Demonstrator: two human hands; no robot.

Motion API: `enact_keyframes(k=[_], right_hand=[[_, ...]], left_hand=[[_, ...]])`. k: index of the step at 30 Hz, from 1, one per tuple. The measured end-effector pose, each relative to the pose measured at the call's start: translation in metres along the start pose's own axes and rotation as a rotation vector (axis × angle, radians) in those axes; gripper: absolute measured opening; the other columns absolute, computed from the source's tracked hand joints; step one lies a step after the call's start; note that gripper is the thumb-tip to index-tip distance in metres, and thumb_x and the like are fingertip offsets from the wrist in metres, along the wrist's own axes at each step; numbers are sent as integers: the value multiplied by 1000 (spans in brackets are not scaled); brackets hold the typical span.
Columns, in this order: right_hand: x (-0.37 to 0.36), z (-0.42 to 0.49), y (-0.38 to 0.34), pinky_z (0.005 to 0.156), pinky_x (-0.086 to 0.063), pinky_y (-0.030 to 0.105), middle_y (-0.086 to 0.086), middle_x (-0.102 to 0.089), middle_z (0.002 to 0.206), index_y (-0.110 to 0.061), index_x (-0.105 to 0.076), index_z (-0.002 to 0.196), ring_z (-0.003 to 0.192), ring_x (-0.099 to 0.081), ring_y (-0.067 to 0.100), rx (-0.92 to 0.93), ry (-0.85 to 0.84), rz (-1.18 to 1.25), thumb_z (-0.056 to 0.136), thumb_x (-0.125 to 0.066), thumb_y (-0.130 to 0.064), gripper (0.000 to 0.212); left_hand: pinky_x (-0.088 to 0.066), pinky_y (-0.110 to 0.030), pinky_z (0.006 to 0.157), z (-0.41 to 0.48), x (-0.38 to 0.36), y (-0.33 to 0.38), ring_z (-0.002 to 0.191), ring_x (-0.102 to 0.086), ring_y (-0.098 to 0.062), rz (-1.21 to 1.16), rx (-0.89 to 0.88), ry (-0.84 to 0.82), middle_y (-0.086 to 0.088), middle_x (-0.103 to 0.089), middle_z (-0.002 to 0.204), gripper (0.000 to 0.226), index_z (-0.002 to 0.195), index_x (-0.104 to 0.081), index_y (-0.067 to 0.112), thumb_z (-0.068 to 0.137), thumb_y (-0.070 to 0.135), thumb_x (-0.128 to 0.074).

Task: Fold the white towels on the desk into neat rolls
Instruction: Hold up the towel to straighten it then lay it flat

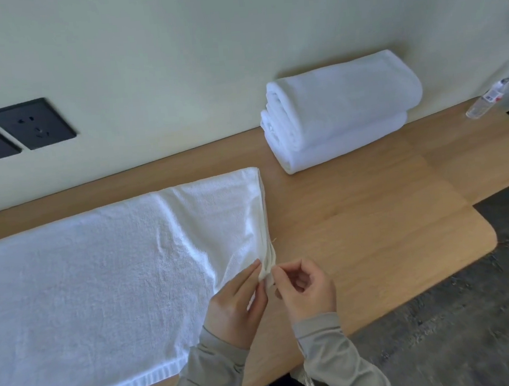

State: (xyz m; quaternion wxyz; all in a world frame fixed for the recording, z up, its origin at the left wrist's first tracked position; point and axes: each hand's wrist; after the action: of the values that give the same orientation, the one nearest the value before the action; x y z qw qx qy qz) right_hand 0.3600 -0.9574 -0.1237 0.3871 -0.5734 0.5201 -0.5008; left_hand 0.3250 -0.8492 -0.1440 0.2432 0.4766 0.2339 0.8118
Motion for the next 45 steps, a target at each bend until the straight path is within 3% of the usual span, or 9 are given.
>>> enact_keyframes(k=[10,16,22,24,29,35,38,42,45], right_hand=[[-1,-1,-1,50,-52,21,6,-66,58,-9,-61,63,55,-63,19,-44,-124,40,77,-70,1,19],[-6,3,-4,68,-57,41,7,-69,68,-12,-61,67,68,-67,25,-21,-237,-15,79,-70,-4,17],[-6,10,-13,81,-50,20,-6,-67,89,-17,-69,92,87,-61,5,234,-474,-210,88,-60,-14,11],[-7,12,-16,85,-48,23,-12,-62,92,-12,-69,99,94,-57,8,373,-507,-285,86,-59,-12,16],[-13,14,-18,85,-46,33,-7,-62,96,-16,-67,107,97,-53,11,617,-489,-321,88,-53,-14,24],[-22,49,-15,96,-43,37,4,-55,117,-8,-63,113,111,-51,19,657,-540,-434,73,-51,8,45],[-31,73,-17,92,-44,40,1,-55,125,-10,-56,122,115,-51,19,742,-576,-556,69,-50,6,57],[-44,126,-25,92,-44,45,6,-48,130,-14,-57,122,113,-50,26,789,-555,-738,65,-50,10,62],[-54,173,-33,98,-38,49,8,-37,142,-15,-57,123,122,-42,30,801,-565,-891,64,-47,13,67]], left_hand=[[-55,-26,83,-10,3,1,105,-66,-17,-176,151,-69,-11,-68,112,33,110,-66,-5,79,6,-63],[-39,-2,57,2,14,2,62,-54,8,-268,267,-69,27,-54,68,15,82,-68,13,79,23,-56],[-52,-24,59,4,16,-14,58,-61,-6,-302,519,-5,5,-64,57,13,72,-65,20,75,15,-76],[-44,-11,51,9,18,-17,47,-49,-1,-269,531,-7,9,-54,45,24,68,-59,18,74,3,-77],[-36,-27,45,17,42,-27,45,-34,-8,-283,475,9,-15,-47,46,48,56,-62,2,64,49,-67],[-43,-12,58,19,85,-47,55,-50,-11,-341,563,79,-19,-65,64,16,64,-70,31,64,22,-83],[-45,-12,60,19,104,-40,55,-51,-9,-344,526,73,-17,-64,62,16,65,-70,29,63,35,-85],[-46,-2,61,11,122,-32,60,-64,5,-296,513,42,8,-70,59,45,72,-73,42,61,-2,-78],[-46,-2,60,7,130,-25,63,-66,5,-247,503,23,13,-69,59,44,73,-73,44,60,3,-79]])
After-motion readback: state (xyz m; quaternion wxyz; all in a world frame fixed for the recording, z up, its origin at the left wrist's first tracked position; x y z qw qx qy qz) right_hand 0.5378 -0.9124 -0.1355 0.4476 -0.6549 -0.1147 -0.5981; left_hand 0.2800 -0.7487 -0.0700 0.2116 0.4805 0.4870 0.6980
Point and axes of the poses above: each hand's wrist, its own z-axis towards the middle knuckle, its own x-axis out of the back of the hand, y = z × x
